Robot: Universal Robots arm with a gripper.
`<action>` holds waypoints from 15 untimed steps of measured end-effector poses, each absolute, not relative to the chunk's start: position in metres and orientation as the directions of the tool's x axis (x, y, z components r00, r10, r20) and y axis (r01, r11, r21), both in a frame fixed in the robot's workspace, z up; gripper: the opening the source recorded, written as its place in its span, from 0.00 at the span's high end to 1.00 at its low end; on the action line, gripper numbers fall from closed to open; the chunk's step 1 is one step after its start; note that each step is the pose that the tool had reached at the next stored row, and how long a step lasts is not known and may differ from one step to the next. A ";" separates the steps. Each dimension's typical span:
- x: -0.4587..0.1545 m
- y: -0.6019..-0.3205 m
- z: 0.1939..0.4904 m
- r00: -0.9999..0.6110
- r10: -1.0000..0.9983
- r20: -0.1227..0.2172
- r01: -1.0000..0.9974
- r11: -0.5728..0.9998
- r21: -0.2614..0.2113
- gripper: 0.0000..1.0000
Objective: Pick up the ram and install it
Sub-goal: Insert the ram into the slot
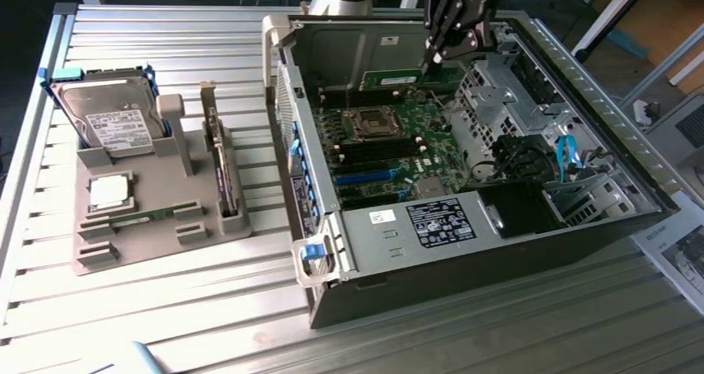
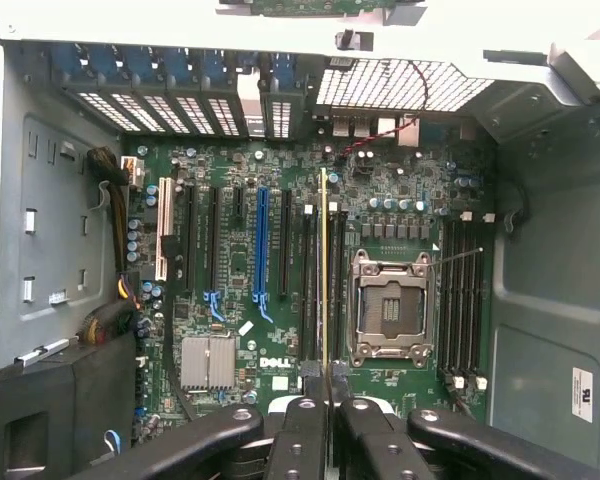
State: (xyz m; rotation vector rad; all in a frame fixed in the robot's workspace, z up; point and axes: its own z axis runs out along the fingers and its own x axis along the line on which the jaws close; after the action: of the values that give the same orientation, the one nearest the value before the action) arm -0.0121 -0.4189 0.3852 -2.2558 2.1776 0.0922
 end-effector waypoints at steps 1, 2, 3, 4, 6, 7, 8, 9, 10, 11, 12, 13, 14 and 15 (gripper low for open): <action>-0.012 -0.419 0.385 0.034 -0.998 -0.046 -0.999 -0.036 0.037 0.88; -0.012 -0.419 0.385 0.034 -0.998 -0.046 -0.999 -0.036 0.037 0.88; -0.012 -0.419 0.385 0.034 -0.998 -0.046 -0.999 -0.036 0.037 0.88; -0.012 -0.419 0.385 0.034 -0.998 -0.046 -0.999 -0.036 0.037 0.88; -0.012 -0.419 0.385 0.034 -0.998 -0.046 -0.999 -0.036 0.037 0.88; -0.012 -0.419 0.384 0.034 -0.998 -0.046 -0.999 -0.035 0.037 0.88; -0.012 -0.418 0.384 0.033 -0.998 -0.046 -0.999 -0.035 0.037 0.88; -0.012 -0.418 0.384 0.033 -0.998 -0.046 -0.999 -0.034 0.037 0.88; -0.012 -0.418 0.384 0.032 -0.998 -0.046 -0.999 -0.034 0.037 0.88; -0.012 -0.418 0.384 0.032 -0.998 -0.046 -0.999 -0.034 0.037 0.88; -0.012 -0.418 0.384 0.032 -0.998 -0.046 -0.999 -0.034 0.037 0.88; -0.012 -0.418 0.384 0.032 -0.998 -0.046 -0.999 -0.034 0.037 0.88; -0.012 -0.418 0.384 0.032 -0.998 -0.046 -0.999 -0.034 0.037 0.88; -0.012 -0.418 0.384 0.032 -0.998 -0.046 -0.999 -0.034 0.037 0.88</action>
State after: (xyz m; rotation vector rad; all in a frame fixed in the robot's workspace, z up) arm -0.0120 -0.4184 0.3837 -2.2534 2.1799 0.0922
